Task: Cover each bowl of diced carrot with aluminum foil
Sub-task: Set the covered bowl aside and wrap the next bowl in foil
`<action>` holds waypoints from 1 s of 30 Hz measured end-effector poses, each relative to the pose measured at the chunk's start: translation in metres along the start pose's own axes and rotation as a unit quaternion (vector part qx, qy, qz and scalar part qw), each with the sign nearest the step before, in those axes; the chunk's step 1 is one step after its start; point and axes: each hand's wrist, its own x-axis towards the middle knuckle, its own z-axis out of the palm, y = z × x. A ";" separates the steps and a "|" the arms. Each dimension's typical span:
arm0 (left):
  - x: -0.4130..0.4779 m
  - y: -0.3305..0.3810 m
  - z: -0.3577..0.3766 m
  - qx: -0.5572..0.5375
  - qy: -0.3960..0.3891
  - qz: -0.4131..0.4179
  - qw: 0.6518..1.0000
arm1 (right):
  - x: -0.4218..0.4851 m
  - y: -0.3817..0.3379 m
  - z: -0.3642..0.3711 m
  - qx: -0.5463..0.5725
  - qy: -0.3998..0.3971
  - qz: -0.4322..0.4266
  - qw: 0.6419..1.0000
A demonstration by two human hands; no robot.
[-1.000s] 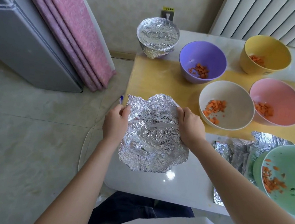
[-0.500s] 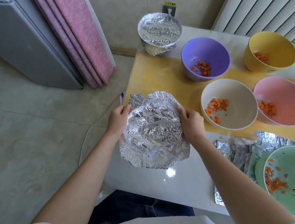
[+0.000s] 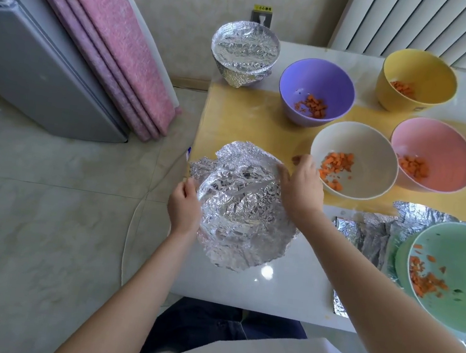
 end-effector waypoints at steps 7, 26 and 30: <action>-0.057 -0.016 0.006 -0.066 0.056 -0.052 0.995 | -0.043 -0.022 0.011 -0.043 0.031 -0.210 0.976; 0.007 0.008 0.010 0.532 -0.157 0.435 0.709 | -0.069 0.021 0.041 -0.237 0.037 -0.229 0.944; 0.003 0.013 0.010 0.413 -0.181 0.372 0.811 | -0.071 0.025 0.034 -0.203 0.058 -0.220 0.953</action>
